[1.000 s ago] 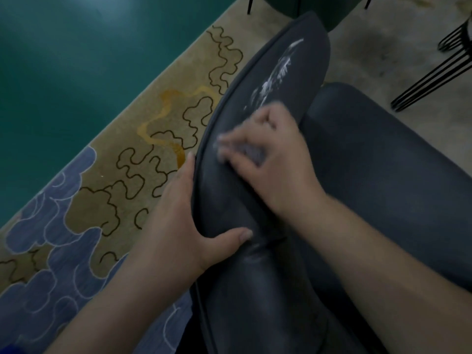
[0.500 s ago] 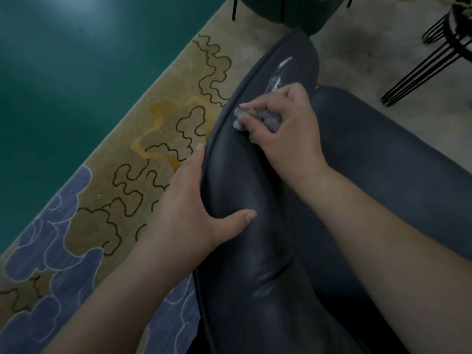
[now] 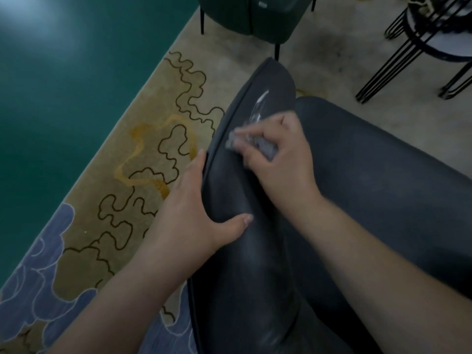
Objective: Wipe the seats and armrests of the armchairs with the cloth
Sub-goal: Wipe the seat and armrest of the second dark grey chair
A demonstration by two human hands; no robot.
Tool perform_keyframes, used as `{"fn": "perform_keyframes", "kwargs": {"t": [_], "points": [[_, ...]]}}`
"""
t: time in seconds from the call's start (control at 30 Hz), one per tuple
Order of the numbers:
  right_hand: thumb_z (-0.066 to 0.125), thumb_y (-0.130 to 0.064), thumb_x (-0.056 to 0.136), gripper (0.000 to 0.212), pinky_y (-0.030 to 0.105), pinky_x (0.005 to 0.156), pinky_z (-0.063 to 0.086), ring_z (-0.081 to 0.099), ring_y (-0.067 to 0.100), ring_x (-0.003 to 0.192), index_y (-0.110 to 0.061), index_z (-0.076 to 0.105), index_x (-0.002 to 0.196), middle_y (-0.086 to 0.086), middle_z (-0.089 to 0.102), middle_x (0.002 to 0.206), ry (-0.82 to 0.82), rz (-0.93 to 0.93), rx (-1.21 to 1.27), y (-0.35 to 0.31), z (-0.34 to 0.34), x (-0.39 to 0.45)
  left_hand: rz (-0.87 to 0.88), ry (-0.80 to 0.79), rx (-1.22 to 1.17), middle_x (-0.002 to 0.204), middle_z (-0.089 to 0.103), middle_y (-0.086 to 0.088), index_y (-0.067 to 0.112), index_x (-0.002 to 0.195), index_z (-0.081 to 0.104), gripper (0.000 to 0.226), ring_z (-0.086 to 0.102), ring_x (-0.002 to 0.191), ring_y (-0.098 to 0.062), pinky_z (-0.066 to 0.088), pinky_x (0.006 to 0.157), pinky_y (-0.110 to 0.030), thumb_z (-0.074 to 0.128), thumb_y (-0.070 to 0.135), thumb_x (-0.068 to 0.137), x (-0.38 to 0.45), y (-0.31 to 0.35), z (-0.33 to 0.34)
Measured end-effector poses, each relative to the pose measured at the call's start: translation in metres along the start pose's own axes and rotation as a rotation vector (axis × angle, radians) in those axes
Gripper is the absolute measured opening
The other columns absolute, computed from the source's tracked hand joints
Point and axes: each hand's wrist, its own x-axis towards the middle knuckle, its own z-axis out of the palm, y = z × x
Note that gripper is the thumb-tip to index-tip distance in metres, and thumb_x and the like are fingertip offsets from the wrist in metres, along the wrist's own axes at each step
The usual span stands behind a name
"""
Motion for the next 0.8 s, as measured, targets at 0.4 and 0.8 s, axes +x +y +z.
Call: {"fn": "perform_keyframes", "kwargs": {"t": [0.4, 0.8], "points": [[0.074, -0.025, 0.081, 0.015, 0.029, 0.093, 0.045, 0.052, 0.013, 0.098, -0.025, 0.073, 0.095, 0.000, 0.046, 0.098, 0.066, -0.028, -0.045, 0.016, 0.002, 0.047, 0.044, -0.077, 0.009, 0.153, 0.030, 0.015, 0.034, 0.154, 0.008, 0.126, 0.033, 0.135, 0.000, 0.033, 0.107, -0.022, 0.074, 0.063, 0.051, 0.054, 0.005, -0.007], [0.073, -0.020, 0.082, 0.016, 0.029, 0.093, 0.047, 0.054, 0.015, 0.099, -0.023, 0.071, 0.098, 0.004, 0.047, 0.101, 0.174, 0.049, 0.014, 0.029, 0.001, 0.065, 0.061, -0.067, -0.036, 0.115, 0.054, 0.019, 0.034, 0.134, 0.040, 0.091, 0.052, 0.094, 0.006, 0.037, 0.074, 0.004, 0.078, 0.050, 0.053, 0.097, 0.020, -0.001]]}}
